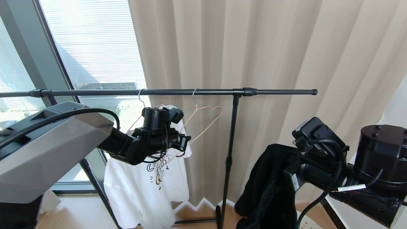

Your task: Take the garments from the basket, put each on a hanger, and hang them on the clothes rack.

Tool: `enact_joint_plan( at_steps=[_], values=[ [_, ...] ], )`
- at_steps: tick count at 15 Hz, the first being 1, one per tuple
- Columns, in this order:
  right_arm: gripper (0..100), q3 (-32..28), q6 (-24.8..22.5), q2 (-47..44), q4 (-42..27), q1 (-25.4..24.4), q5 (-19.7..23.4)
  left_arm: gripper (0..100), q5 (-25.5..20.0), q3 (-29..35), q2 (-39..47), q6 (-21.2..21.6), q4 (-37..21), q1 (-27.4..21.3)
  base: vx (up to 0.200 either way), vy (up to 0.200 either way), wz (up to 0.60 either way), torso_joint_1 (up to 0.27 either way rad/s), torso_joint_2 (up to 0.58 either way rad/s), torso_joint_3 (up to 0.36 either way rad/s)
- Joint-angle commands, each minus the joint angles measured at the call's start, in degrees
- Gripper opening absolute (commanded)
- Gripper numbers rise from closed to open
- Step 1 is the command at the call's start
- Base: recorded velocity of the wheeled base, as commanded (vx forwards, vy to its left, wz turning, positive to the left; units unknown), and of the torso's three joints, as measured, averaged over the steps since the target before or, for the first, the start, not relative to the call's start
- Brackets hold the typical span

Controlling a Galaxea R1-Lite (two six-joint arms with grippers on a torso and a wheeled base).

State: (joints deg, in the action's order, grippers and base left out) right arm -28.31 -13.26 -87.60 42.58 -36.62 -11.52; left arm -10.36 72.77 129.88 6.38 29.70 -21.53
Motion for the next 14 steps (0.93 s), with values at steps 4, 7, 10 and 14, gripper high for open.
enact_joint_plan(
  at_steps=[4,7,10,14],
  values=[
    [0,0.0,0.0,0.0,0.0,0.0,0.0,0,0.0,0.0,-1.4,0.0,0.1,0.0,0.0,0.0,0.0,0.0,0.0,0.0],
    [0,0.0,0.0,0.1,0.0,0.0,-0.2,0,0.0,0.0,-2.3,-0.1,0.1,0.0,0.0,0.0,0.0,0.0,0.0,0.0],
    [0,0.0,0.0,0.1,0.0,0.0,-0.2,0,0.1,-0.1,-3.3,-0.2,0.1,0.0,0.0,0.0,0.0,0.0,0.0,0.0],
    [0,0.0,0.0,0.1,0.0,0.0,-0.2,0,0.0,-0.3,-3.5,-0.4,0.9,0.0,0.0,0.0,0.0,0.0,0.0,0.0]
  ],
)
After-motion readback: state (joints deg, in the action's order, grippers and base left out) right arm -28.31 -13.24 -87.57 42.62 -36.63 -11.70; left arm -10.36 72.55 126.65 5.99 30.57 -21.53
